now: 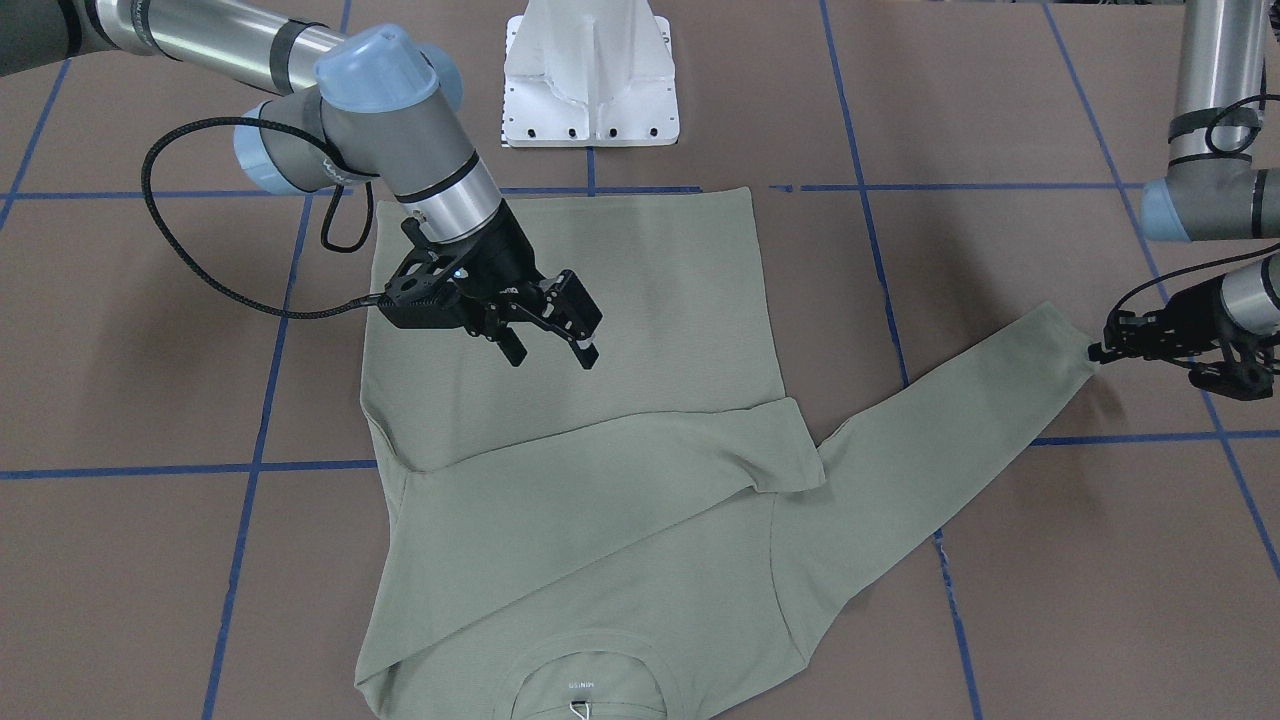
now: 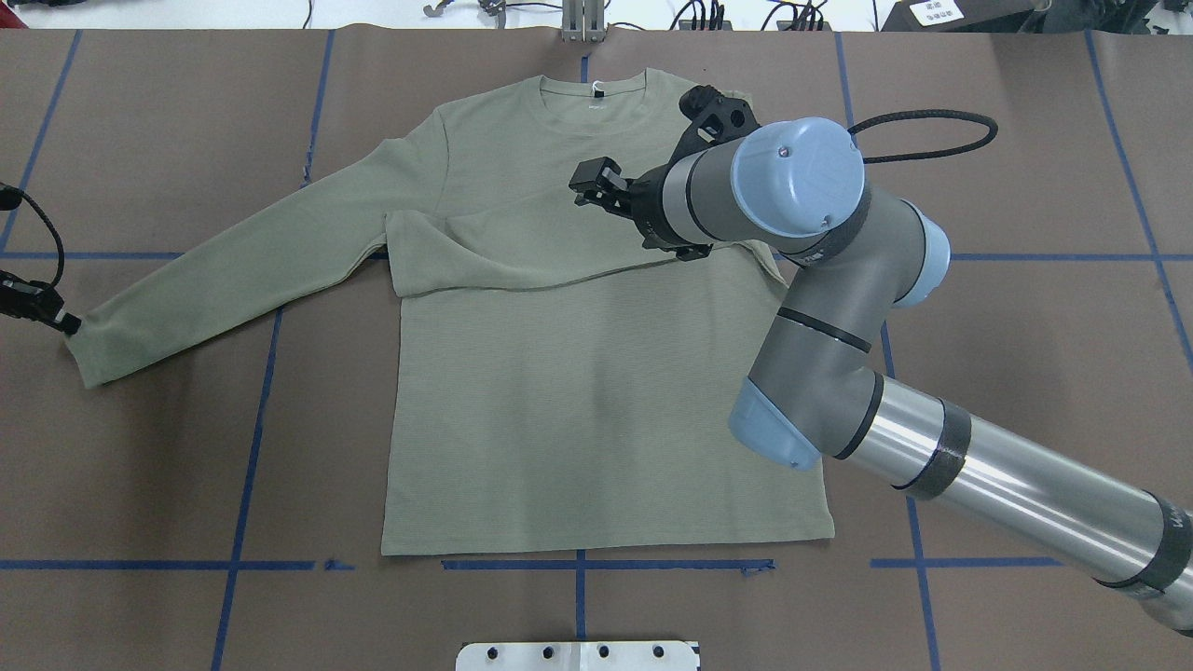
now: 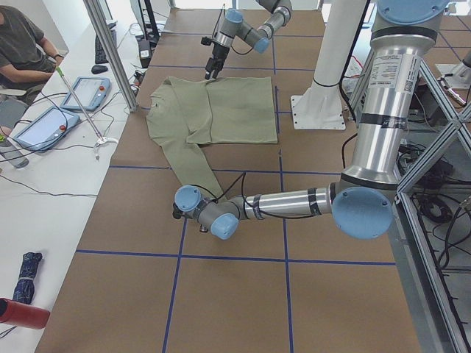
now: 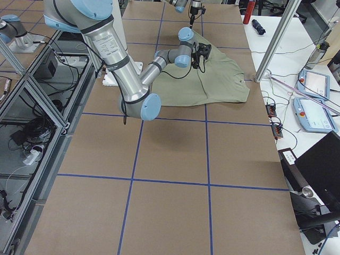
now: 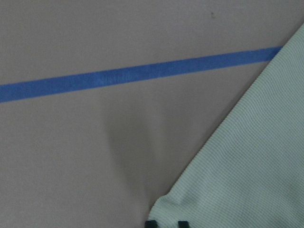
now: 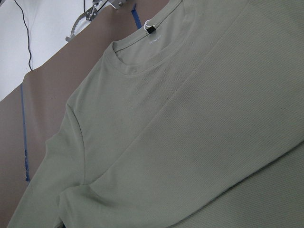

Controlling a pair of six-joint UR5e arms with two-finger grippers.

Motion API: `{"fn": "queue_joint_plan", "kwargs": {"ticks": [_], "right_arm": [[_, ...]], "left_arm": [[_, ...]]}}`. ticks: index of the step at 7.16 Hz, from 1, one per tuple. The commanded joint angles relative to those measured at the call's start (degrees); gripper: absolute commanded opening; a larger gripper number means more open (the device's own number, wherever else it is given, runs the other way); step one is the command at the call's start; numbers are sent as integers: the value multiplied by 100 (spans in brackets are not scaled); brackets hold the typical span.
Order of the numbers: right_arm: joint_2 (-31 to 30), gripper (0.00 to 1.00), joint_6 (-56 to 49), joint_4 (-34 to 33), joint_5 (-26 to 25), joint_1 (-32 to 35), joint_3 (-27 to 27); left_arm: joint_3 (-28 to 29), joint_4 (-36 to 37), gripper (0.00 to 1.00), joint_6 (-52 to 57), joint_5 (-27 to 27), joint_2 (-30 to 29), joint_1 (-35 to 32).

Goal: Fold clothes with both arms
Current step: 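Grasp the other sleeve cuff with the left gripper while the right gripper withdraws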

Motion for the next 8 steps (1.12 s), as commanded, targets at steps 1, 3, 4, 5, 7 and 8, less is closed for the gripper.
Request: {"fn": "queue_joint_plan", "kwargs": {"ticks": [1,3,4,5,7,8], "right_arm": [[-26,100,-8,-9,17,26,113],[-839,100,-34,0,279,261,971],[-1166,100,-147,0,838,681,1132],[-1491,100,-575,35,1409,1173,1195],[-2290,100,-1838,88,2403,2201,1231],[-2660,100,-2480,88,2843,2676,1231]], "left_arm": [[-299,77,0,-47,-73,-16,-2],[-1184,25,0,-1592,-793,-312,-2],[-1538,16,0,-2587,-795,-741,15],[-1733,16,0,-3667,-777,-1346,172],[-1717,16,0,-5611,409,-2891,1143],[-1456,-19,0,-6316,1662,-3726,1689]]}}
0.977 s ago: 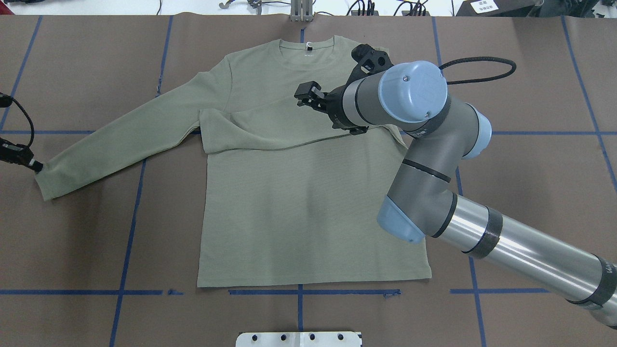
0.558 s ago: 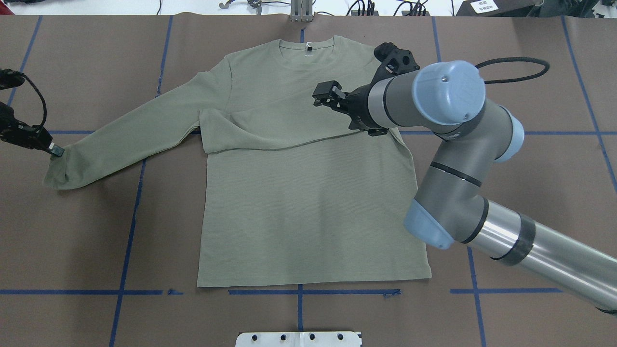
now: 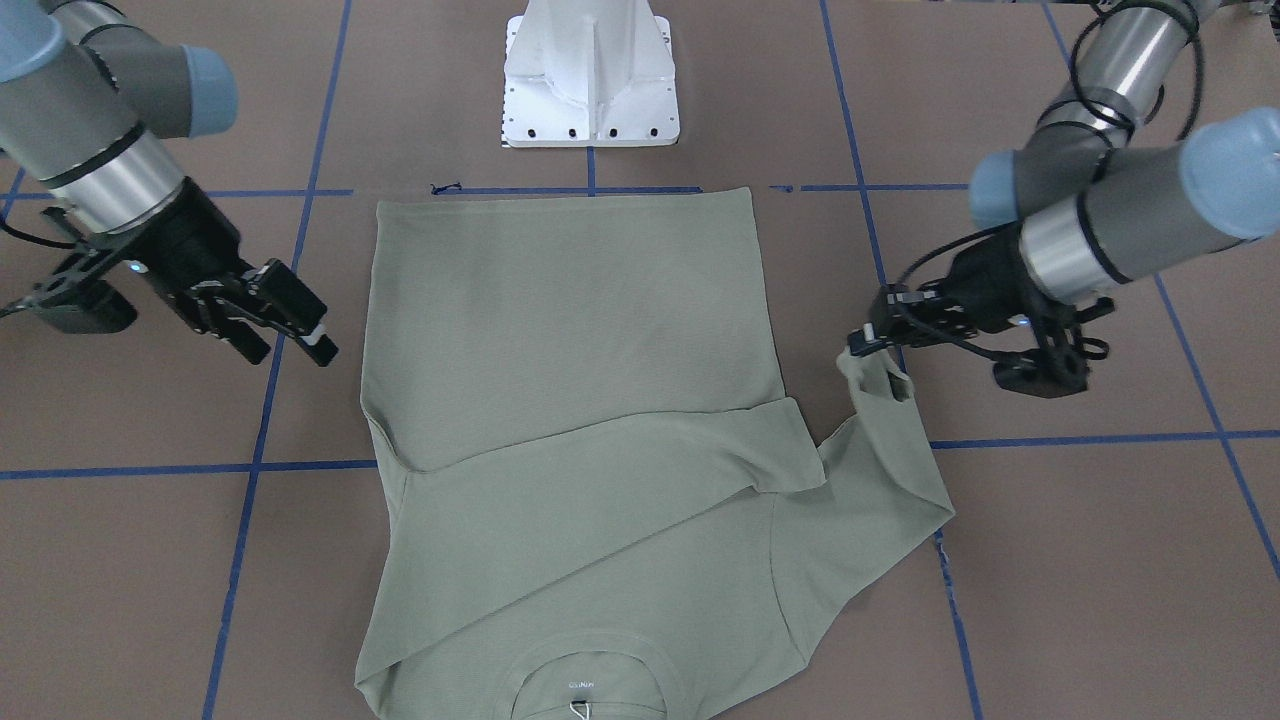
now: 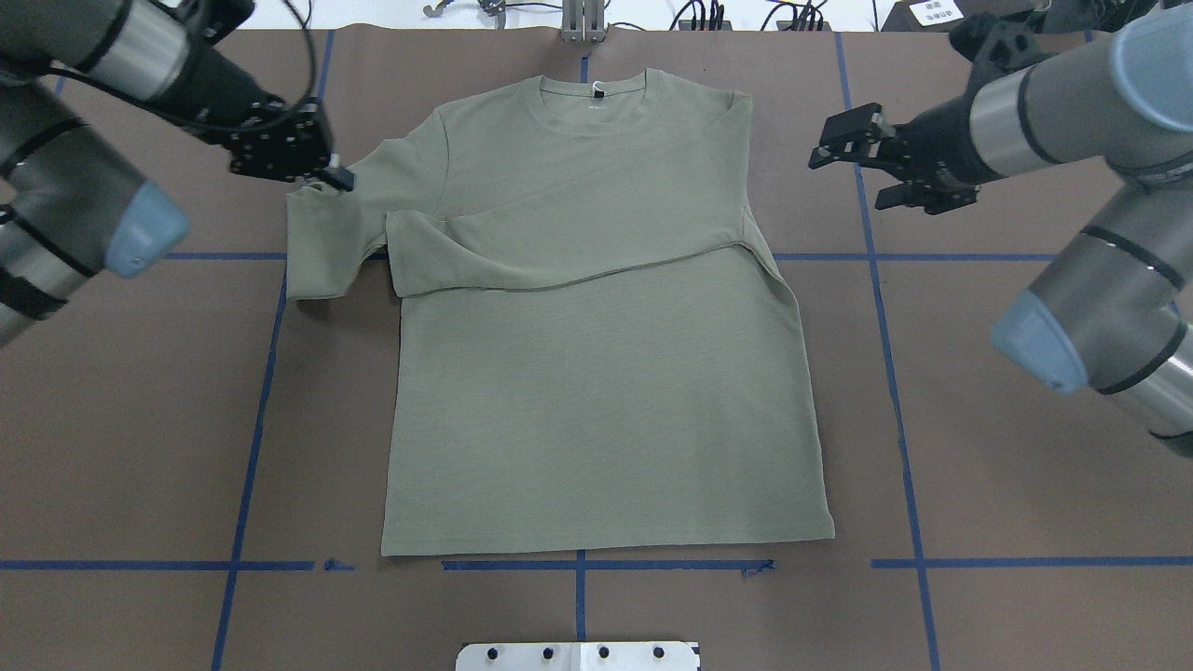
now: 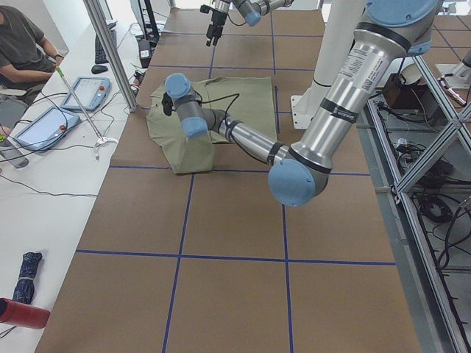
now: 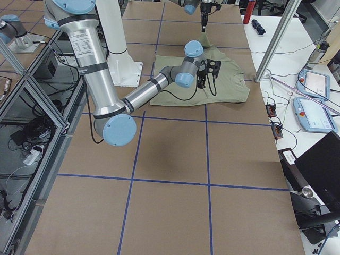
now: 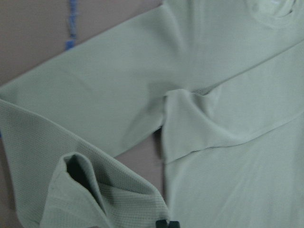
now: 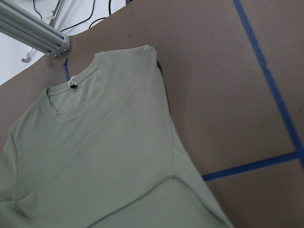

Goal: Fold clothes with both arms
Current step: 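Fold the held sleeve across the chest with the left gripper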

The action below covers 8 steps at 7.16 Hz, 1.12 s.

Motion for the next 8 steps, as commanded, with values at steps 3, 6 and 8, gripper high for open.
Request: {"fn": "queue_joint_plan", "kwargs": {"ticks": [3,6,8], "right_arm": [[-813,100,-1126,19,780,909,69],[-804,100,-1126,11,701,891,-18],[-770,100,-1109,11,710,891,-1]], "left_arm": [[3253,-1136,0,-2130,3912,-3543,1952],[3732,-1520,77,-2123,4862,-3492,2574],[3367,-1521,99,-2140,4854,-3396,2609]]}}
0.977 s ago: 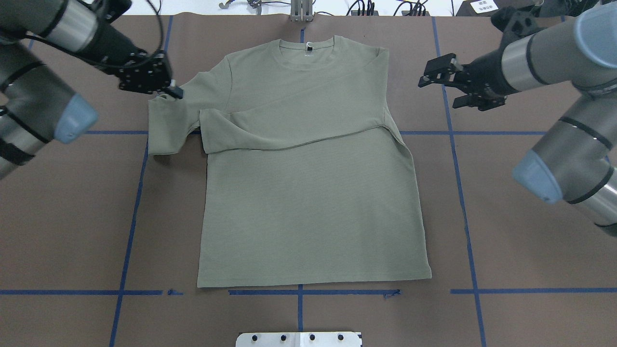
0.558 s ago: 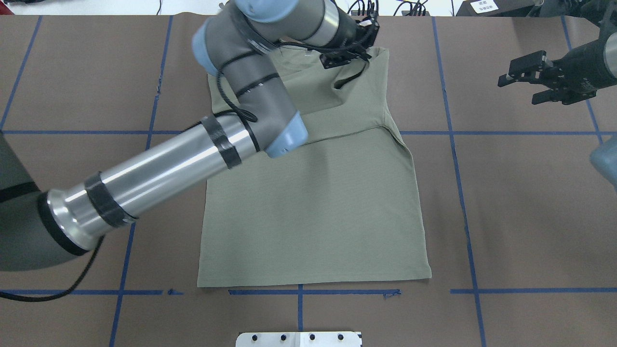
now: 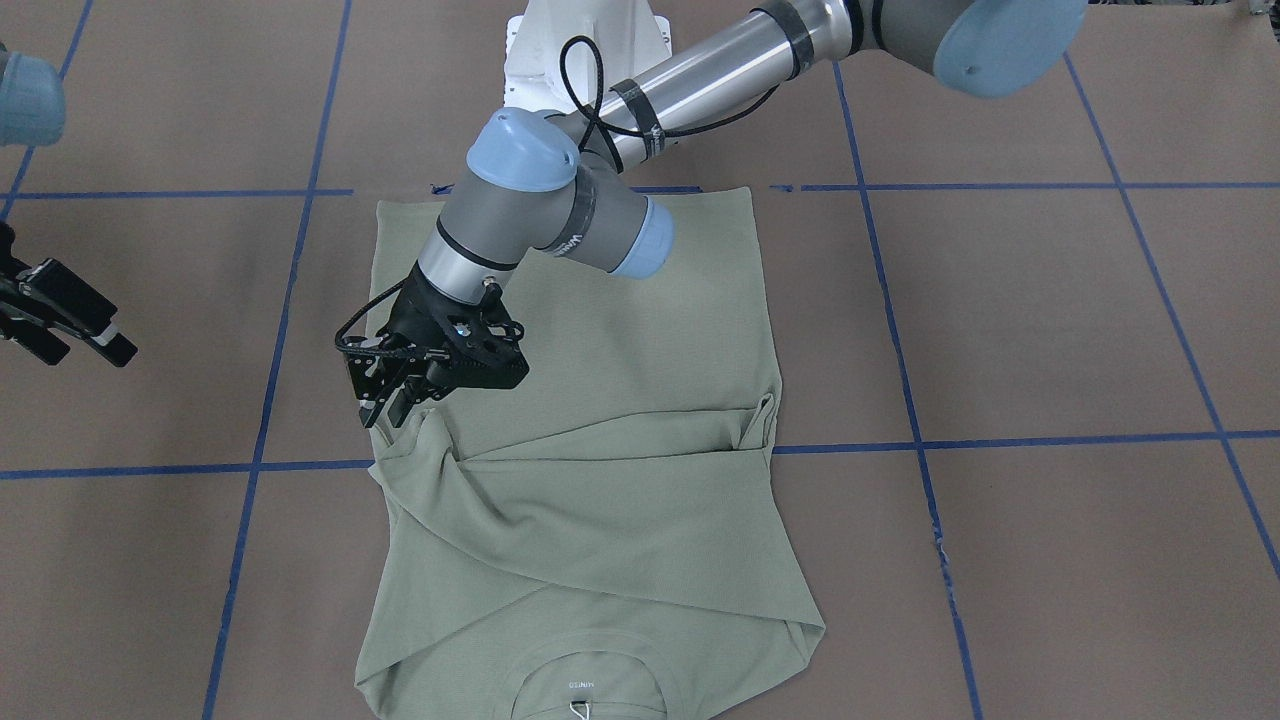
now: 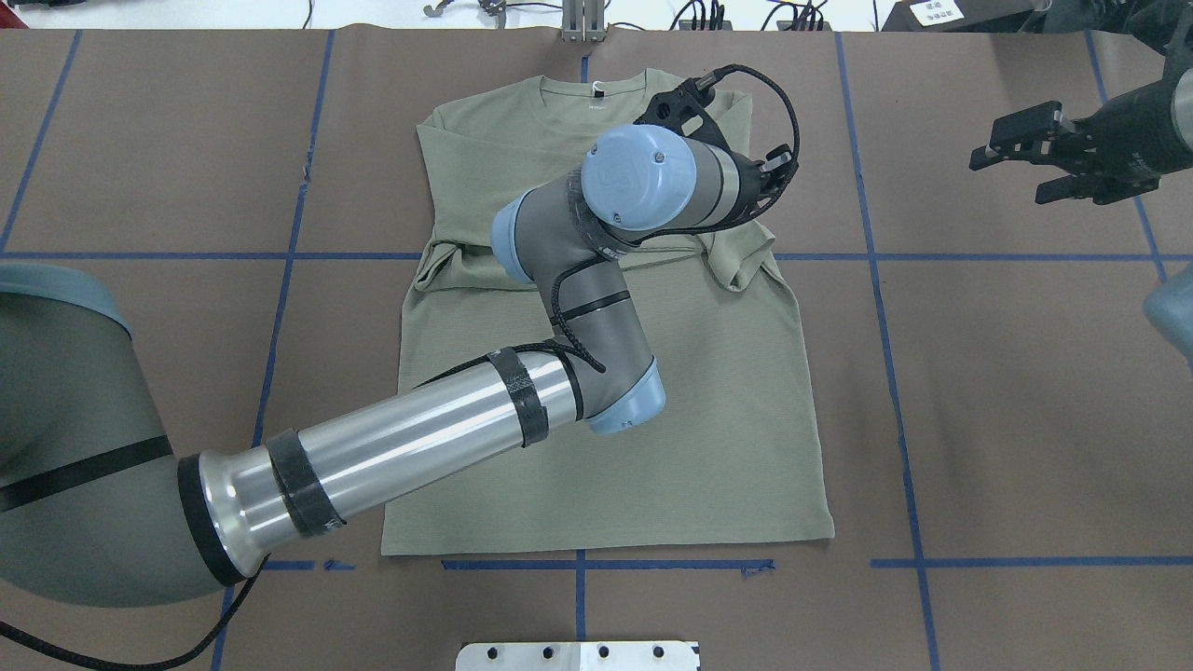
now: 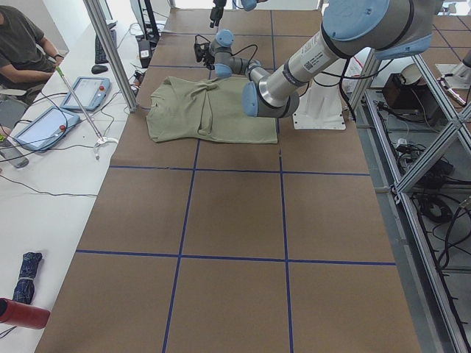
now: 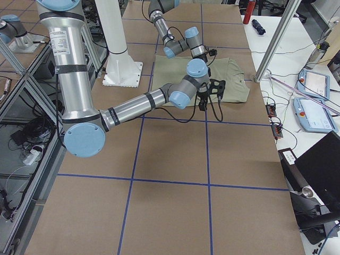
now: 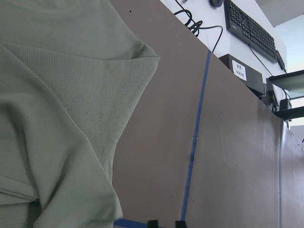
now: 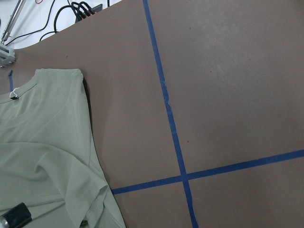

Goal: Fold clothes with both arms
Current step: 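Fold the held sleeve across the chest with the left gripper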

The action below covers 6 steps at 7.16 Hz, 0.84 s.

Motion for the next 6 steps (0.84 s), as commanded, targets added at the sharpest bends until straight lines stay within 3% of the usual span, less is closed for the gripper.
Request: {"fn": "queue_joint_plan", "kwargs": {"ticks": [1,2,4,5,6], "right_arm": [[60,100,70,0,-35,-36,15],[61,100,193,0,-261,-227,85],[-27,100,1348,0,-744,-1155,426],[-36,100,2128,-18,-1487,-1900,733],[-149,100,2745,-35,-2599,-2787,980]], "left_arm": [[-985,1,99,5,-12,535,12],[-1515,45,99,74,-38,1010,-57],[-1755,107,99,633,-361,1626,-286],[-2349,124,99,759,-416,2239,-382],[-2947,142,98,935,-469,2915,-427]]}}
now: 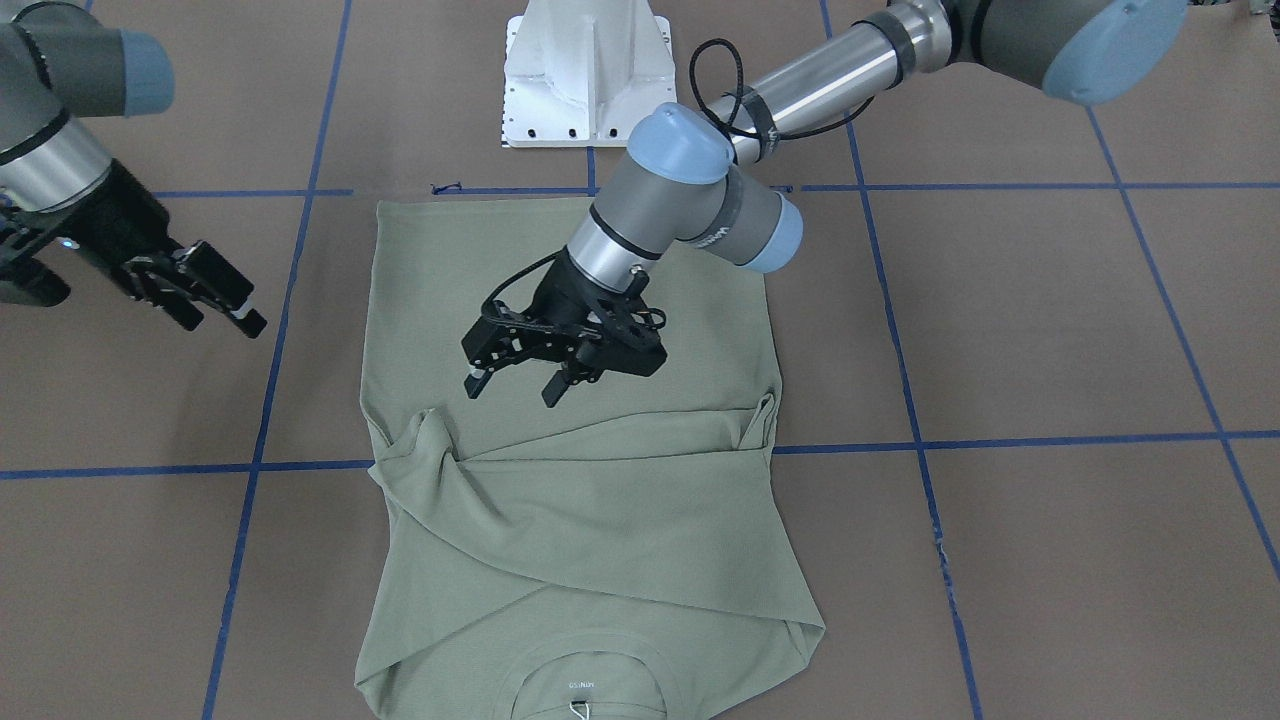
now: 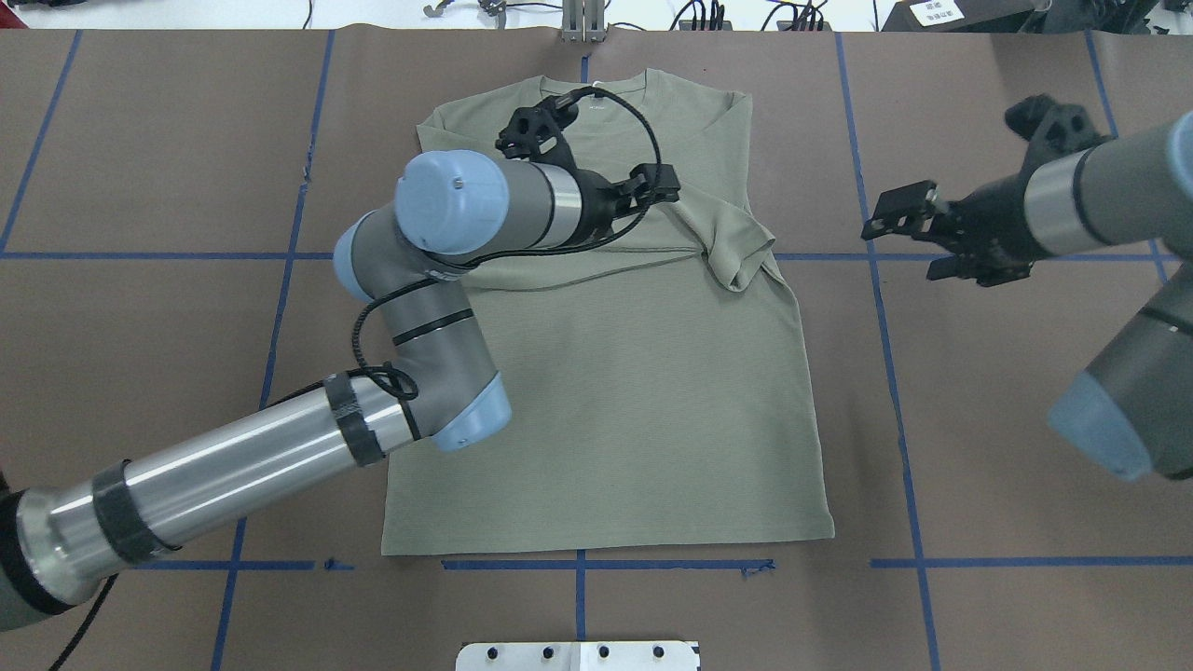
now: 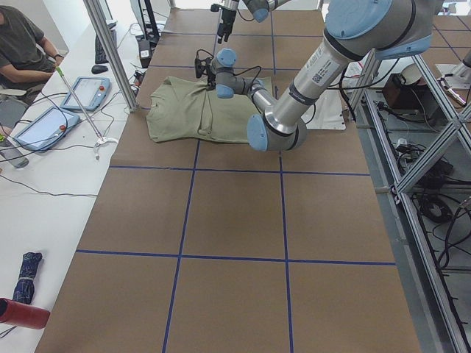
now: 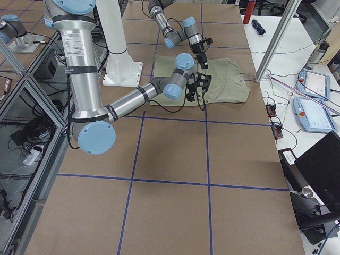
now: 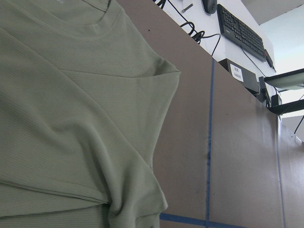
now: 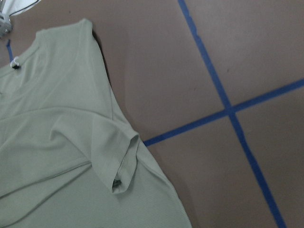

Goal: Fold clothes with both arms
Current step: 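Release the sleeve with the left gripper while the right gripper moves to the hem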

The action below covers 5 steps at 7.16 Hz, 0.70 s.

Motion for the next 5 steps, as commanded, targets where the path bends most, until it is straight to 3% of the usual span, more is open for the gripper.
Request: {"fn": "queue_joint_plan", "kwargs": {"ticks": [1,3,5], "right_arm": [[-346,99,1134,-36,-1896,-1693,579],[-716,99,1926,-71,-3251,-2907,1063],[-761,92,2611,-403,-3889,-3561,1117]], "left_arm": [[-828,60,98,260,-235,1002,-184],[-1424,51,98,704,-332,1530,-220],[-1541,51,98,805,-324,1585,-256]]}}
